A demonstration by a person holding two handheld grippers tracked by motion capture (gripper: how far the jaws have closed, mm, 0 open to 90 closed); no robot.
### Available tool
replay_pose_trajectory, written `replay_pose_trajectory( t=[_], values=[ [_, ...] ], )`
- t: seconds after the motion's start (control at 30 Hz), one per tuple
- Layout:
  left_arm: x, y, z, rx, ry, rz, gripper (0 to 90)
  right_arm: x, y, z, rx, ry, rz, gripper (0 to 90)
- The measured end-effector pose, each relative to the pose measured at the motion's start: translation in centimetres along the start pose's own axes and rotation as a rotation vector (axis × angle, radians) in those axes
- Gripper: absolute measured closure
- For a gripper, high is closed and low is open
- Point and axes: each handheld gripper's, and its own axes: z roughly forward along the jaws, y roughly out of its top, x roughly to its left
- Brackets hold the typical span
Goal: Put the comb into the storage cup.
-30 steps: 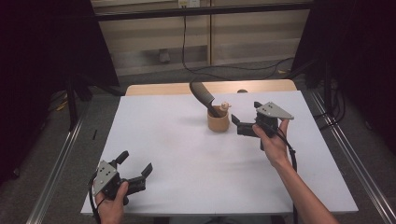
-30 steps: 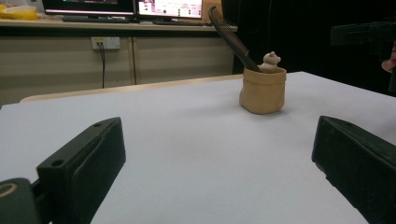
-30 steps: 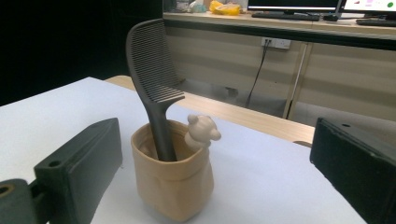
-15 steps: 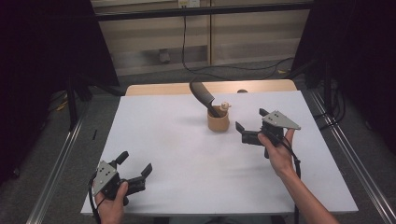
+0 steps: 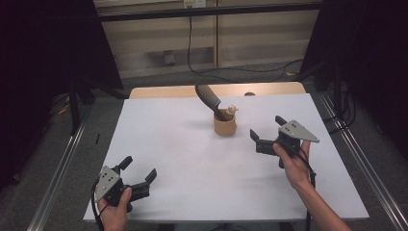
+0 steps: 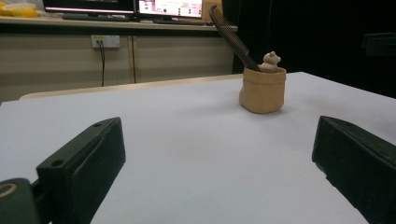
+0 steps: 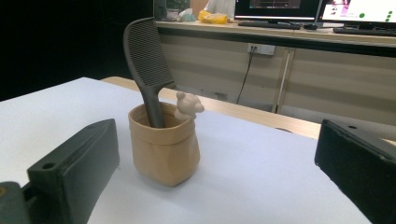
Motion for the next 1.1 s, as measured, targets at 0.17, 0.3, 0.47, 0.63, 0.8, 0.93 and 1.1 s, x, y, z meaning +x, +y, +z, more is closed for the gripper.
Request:
replay_pose_trajectory(
  t=[0.17,0.3,0.47,0.63,0.8,0.93,1.1],
  values=[
    [-0.1,0.0,0.1,-0.003,0.006,-0.005,2.9,-0.4,-0.4,-1.0,0.005,-0.003,-0.002,0.0],
    [-0.1,0.0,0.0,0.001,0.006,0.001,2.9,-0.7,-0.9,-1.8,-0.005,0.005,0.011,0.0],
    [0.0,0.0,0.0,0.001,0.003,0.004,2.9,-0.9,-1.1,-2.8,-0.014,-0.011,0.005,0.0],
    [-0.1,0.0,0.0,0.005,0.004,0.009,2.9,-0.9,-1.3,-3.7,-0.022,-0.02,0.004,0.0],
    [0.0,0.0,0.0,0.007,0.008,0.009,2.9,-1.0,-1.5,-4.9,-0.024,-0.048,-0.001,0.0],
    [-0.1,0.0,0.0,0.002,0.007,0.005,2.9,-1.4,-1.9,-5.6,-0.017,-0.058,0.003,0.0],
    [-0.1,0.0,-0.1,0.001,0.006,0.006,2.9,-1.7,-2.2,-6.6,-0.012,-0.076,0.005,0.0]
  ],
)
